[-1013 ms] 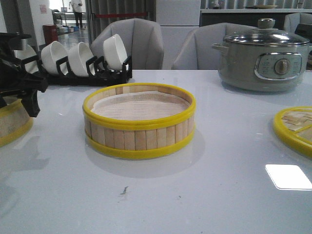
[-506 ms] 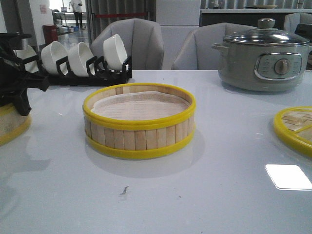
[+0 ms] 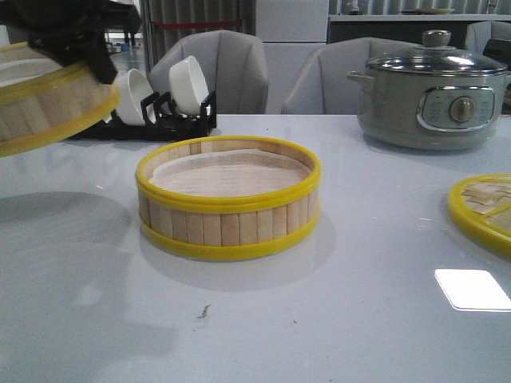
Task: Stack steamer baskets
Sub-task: 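Lift the basket with the left gripper and carry it over the centre basket, then lower the basket onto the centre basket and open the left gripper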
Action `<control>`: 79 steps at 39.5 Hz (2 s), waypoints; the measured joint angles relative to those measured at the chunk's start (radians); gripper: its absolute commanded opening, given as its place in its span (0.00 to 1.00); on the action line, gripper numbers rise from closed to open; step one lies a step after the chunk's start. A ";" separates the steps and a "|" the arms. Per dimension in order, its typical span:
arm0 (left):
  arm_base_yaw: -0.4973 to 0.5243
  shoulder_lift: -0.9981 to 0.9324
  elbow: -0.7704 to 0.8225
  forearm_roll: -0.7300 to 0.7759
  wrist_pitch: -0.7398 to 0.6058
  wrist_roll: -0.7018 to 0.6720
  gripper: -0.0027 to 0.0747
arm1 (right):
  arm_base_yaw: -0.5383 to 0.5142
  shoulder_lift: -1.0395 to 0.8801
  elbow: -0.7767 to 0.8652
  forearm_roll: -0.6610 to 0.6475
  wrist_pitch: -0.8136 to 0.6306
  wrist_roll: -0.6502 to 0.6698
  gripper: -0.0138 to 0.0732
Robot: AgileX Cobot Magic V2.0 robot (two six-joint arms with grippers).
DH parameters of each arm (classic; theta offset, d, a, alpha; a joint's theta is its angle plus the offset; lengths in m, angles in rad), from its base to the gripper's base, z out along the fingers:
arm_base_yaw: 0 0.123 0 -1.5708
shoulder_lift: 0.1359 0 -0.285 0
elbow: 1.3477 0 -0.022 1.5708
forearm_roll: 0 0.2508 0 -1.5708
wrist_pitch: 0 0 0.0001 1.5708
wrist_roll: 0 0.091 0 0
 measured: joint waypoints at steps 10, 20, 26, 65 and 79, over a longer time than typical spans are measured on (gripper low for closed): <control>-0.197 0.004 -0.054 -0.004 0.010 0.000 0.15 | 0.000 0.000 0.000 0.000 0.000 0.000 0.64; -0.328 0.080 -0.146 -0.007 0.017 0.000 0.15 | 0.000 0.000 0.000 0.000 0.000 0.000 0.64; -0.361 0.150 -0.189 -0.007 0.039 0.000 0.15 | 0.000 0.000 0.000 0.000 0.000 0.000 0.64; -0.418 0.270 -0.223 -0.007 0.016 0.002 0.15 | 0.000 0.000 0.000 0.000 0.000 0.000 0.64; -0.419 0.271 -0.224 -0.007 0.041 0.004 0.29 | 0.000 0.000 0.000 0.000 0.000 0.000 0.64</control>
